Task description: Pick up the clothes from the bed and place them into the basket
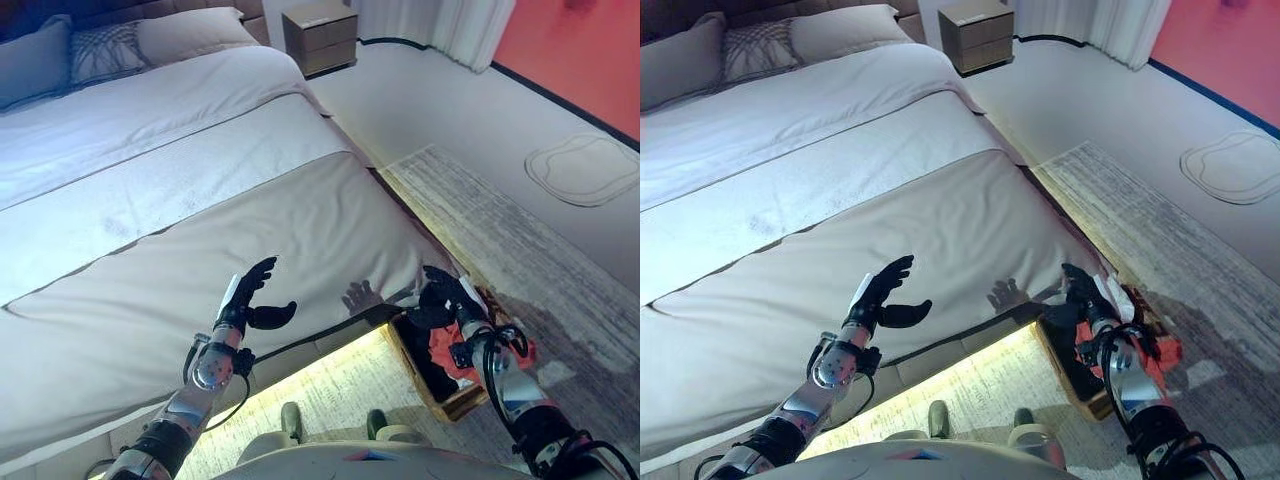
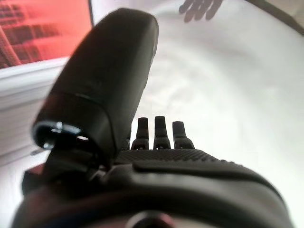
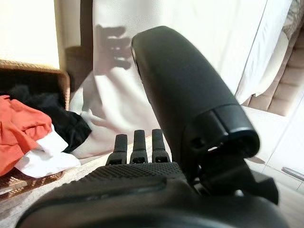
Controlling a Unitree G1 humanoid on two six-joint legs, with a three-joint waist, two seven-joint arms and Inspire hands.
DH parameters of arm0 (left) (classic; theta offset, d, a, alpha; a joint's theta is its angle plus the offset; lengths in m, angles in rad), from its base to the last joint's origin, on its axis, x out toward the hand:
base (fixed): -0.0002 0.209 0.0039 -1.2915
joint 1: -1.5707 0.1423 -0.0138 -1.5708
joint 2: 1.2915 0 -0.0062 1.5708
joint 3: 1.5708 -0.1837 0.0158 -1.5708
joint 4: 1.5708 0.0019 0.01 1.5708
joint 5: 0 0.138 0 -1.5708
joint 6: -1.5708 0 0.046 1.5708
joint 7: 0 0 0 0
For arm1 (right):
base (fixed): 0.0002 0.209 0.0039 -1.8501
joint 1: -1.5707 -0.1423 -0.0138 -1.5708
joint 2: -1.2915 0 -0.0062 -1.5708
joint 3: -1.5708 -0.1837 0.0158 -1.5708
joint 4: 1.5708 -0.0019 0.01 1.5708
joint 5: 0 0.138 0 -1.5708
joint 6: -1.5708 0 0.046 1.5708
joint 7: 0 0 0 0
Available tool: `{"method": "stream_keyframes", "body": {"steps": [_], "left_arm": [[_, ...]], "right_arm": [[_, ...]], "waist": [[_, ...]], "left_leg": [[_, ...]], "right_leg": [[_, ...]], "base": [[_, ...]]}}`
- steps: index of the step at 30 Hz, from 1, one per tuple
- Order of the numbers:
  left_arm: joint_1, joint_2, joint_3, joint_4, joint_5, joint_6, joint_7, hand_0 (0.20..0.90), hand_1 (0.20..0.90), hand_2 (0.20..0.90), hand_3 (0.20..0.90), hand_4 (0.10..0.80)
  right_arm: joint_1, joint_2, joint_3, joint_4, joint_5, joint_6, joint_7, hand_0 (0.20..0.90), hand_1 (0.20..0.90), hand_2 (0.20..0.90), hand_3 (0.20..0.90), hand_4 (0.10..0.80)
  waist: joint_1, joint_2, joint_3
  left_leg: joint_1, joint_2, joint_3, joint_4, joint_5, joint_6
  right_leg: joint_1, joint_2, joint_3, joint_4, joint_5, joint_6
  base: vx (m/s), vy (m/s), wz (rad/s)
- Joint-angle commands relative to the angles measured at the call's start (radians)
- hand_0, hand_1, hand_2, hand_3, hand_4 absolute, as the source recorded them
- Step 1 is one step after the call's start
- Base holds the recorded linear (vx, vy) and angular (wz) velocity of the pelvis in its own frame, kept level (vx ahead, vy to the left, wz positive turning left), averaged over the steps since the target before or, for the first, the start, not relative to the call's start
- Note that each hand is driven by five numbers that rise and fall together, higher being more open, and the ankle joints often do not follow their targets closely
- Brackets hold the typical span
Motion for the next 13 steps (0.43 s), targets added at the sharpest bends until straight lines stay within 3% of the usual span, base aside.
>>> {"method": "stream_keyframes", "body": {"steps": [1, 13], "left_arm": [[-0.058, 0.029, 0.029, 0.005, 0.046, -0.107, -0.008, 0.900, 0.900, 0.900, 0.900, 0.800], [0.016, 0.053, 0.090, 0.035, 0.066, -0.115, -0.055, 0.900, 0.900, 0.900, 0.900, 0.800]], "right_arm": [[-0.060, -0.033, 0.003, -0.057, -0.089, -0.106, -0.083, 0.900, 0.900, 0.900, 0.900, 0.800], [-0.037, -0.013, 0.031, -0.080, -0.123, -0.133, -0.138, 0.900, 0.900, 0.900, 0.900, 0.800]], "waist": [[0.044, -0.054, -0.062], [0.108, -0.075, -0.050]], "left_leg": [[0.062, -0.003, -0.011, 0.016, -0.187, 0.003], [0.060, -0.005, -0.060, 0.014, -0.177, 0.004]], "right_leg": [[-0.049, -0.008, -0.038, 0.043, -0.051, 0.000], [-0.017, -0.015, -0.106, 0.048, -0.067, 0.001]], "base": [[0.044, 0.006, 0.17], [0.044, 0.006, 0.16]]}}
